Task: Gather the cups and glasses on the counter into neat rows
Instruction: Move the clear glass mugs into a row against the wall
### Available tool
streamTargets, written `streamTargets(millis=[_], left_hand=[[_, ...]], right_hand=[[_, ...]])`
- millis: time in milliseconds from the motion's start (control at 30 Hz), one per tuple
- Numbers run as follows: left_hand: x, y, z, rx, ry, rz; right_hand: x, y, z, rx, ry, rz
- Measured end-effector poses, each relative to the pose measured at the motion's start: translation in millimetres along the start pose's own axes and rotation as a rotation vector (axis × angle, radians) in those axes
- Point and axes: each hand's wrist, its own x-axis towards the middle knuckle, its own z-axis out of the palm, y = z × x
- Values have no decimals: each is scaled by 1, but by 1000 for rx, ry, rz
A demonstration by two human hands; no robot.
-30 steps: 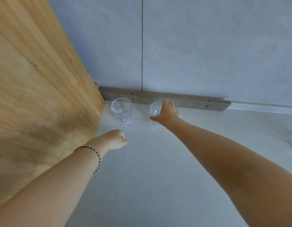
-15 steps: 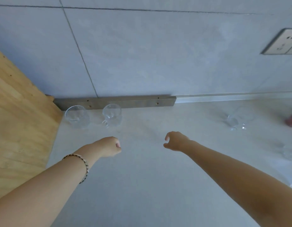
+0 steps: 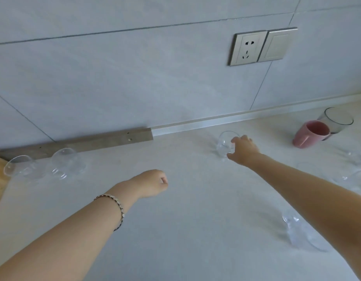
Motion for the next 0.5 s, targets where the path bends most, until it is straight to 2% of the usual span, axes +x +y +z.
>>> streamTargets(millis=[67,267,500], left_hand=[[7,17,3,10,2,-15],[11,25,9,57,-20,-110],[2,4,13,11,-37,-197]], right_hand=[[18,12,-5,36,18,6],[47,25,12,88,-111,31],[53,16,16,221,-33,100]])
